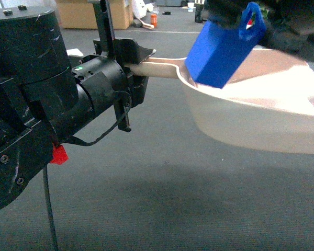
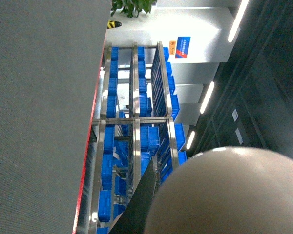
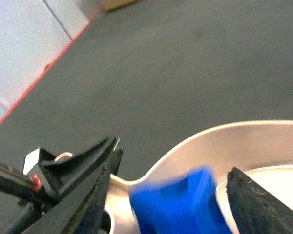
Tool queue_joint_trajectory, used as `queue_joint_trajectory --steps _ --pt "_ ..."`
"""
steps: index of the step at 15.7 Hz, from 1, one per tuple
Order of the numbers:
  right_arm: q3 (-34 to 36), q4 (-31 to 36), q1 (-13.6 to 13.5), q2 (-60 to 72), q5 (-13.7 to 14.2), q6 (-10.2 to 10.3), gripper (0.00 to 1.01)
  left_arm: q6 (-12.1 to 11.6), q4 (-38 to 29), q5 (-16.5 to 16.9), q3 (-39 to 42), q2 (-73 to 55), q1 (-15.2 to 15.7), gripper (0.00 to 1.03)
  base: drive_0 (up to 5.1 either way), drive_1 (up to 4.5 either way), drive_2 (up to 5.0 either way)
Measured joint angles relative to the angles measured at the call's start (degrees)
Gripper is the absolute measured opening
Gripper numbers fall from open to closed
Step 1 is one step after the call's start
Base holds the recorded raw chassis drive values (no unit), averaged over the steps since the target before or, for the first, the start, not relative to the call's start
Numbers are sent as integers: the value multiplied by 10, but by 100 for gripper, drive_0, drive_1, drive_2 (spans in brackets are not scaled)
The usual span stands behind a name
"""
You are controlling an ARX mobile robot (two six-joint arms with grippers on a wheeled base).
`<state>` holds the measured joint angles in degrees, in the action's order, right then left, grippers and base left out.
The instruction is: Place part in tray to right shelf
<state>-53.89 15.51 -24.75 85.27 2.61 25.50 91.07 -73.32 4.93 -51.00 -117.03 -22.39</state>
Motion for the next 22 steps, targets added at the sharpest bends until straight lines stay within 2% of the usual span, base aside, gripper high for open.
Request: queue_joint_trajectory --steps 1,2,3,4,6,7,8,11,22 --pt "6 11 0 -25 28 -12 78 -2 1 1 0 0 0 13 0 0 0" --pt "20 23 6 -72 50 -38 91 -1 0 2 0 0 0 13 0 0 0" --pt "39 45 14 -123 85 -77 100 -3 0 2 0 0 0 13 0 0 0" --pt "72 85 32 -169 136 -133 97 -4 0 2 0 0 0 13 0 0 0" --pt "194 225 73 -243 239 -258 98 -5 0 1 0 0 0 13 0 0 0" --pt "226 240 75 -252 254 -294 98 -5 0 -1 0 0 0 13 0 0 0" --pt "226 241 74 -247 249 -312 98 -4 0 2 0 0 -2 13 0 0 0" --pt "226 242 71 -246 247 -327 98 -4 0 -1 0 0 4 13 328 -160 -160" --pt "226 242 71 -246 246 -327 98 -5 1 1 0 0 1 13 486 -266 -247"
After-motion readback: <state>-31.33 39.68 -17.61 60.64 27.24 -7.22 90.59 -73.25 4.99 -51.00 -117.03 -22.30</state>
